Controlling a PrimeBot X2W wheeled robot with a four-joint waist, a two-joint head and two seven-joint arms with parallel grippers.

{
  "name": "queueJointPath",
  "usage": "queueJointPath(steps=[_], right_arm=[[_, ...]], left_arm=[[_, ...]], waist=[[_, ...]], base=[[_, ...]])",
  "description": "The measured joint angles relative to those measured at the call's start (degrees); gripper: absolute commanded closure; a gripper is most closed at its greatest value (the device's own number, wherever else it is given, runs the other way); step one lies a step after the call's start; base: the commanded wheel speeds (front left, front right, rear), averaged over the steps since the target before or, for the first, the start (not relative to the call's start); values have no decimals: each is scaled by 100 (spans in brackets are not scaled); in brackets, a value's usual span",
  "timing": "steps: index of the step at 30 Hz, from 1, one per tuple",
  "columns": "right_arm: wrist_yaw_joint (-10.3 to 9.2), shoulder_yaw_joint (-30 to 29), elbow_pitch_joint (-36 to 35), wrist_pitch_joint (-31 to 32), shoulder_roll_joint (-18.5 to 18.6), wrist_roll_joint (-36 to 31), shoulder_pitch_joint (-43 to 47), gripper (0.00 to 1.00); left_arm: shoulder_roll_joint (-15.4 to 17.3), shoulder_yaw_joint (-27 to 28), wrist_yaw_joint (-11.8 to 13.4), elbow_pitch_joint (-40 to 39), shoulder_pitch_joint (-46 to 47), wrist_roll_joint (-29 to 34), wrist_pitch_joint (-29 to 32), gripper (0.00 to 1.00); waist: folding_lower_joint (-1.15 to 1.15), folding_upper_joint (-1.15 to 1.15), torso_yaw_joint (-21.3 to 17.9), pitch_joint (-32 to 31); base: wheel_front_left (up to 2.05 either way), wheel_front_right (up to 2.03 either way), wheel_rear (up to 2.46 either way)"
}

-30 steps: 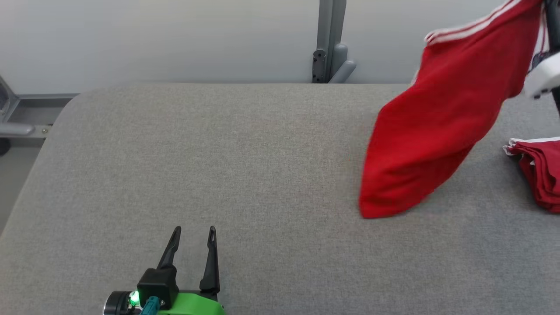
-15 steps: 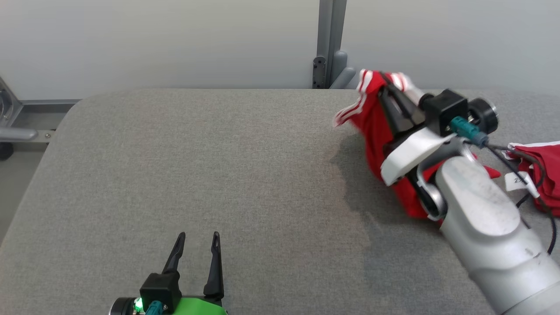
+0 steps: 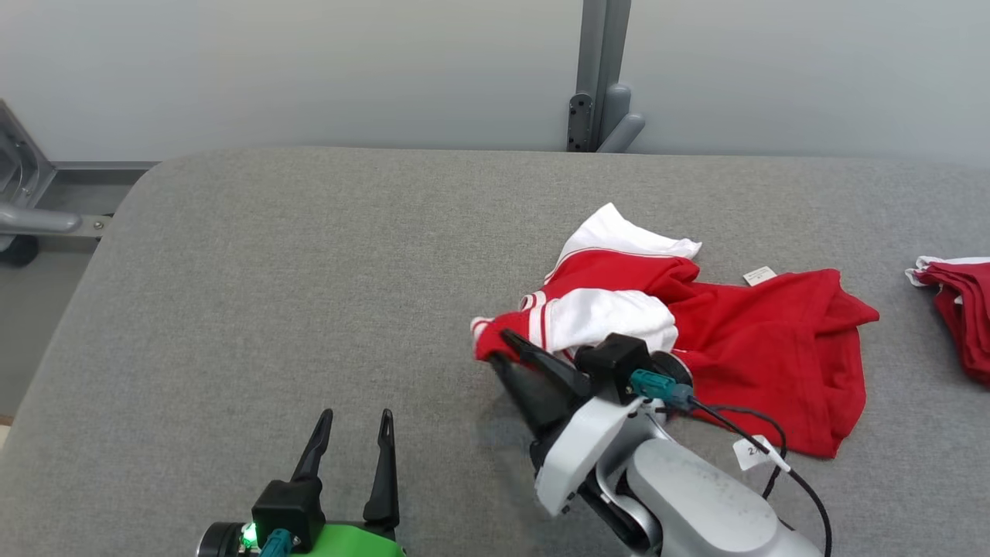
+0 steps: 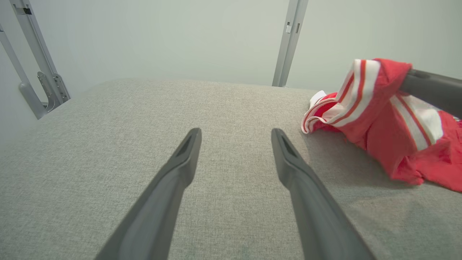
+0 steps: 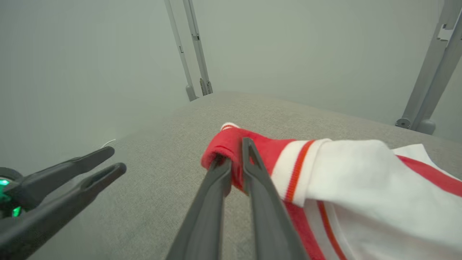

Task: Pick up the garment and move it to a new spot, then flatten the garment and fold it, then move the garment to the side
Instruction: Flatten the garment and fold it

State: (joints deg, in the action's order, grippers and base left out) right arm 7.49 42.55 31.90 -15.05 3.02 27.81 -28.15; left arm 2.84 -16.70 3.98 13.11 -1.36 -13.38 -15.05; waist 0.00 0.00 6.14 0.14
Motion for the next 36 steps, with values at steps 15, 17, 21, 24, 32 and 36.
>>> queueJointPath(steps=[15, 17, 21, 24, 32, 36], right_arm=[[0, -1788, -2013, -1, 677, -428, 861, 0], [1, -2163, -1997, -1, 821, -598, 1167, 0], [0, -2943, -1758, -1, 999, -850, 1731, 0], [0, -3385, -1585, -1, 1010, -1012, 2040, 0], [0, -3962, -1506, -1, 881, -1212, 2572, 0], [0, -3991, -1558, -1, 762, -1285, 2575, 0]], left_arm=[[0, -22, 23, 22, 159, -68, 0, 0], [0, -34, 2, 37, 186, -80, 0, 0], [-1, -79, -22, 89, 202, -96, 1, 0], [-1, -110, -48, 124, 211, -98, 0, 0], [-2, -378, -345, 480, 187, -427, 1, 0], [-4, -578, -589, 1051, 199, -914, 1, 0]], waist=[[0, 0, -288, 128], [0, 0, -363, 137], [0, 0, -493, 159], [0, 0, -554, 191], [0, 0, -591, 276], [0, 0, -615, 329]], base=[[0, 0, 0], [0, 0, 0], [0, 0, 0], [0, 0, 0], [0, 0, 0], [0, 0, 0]])
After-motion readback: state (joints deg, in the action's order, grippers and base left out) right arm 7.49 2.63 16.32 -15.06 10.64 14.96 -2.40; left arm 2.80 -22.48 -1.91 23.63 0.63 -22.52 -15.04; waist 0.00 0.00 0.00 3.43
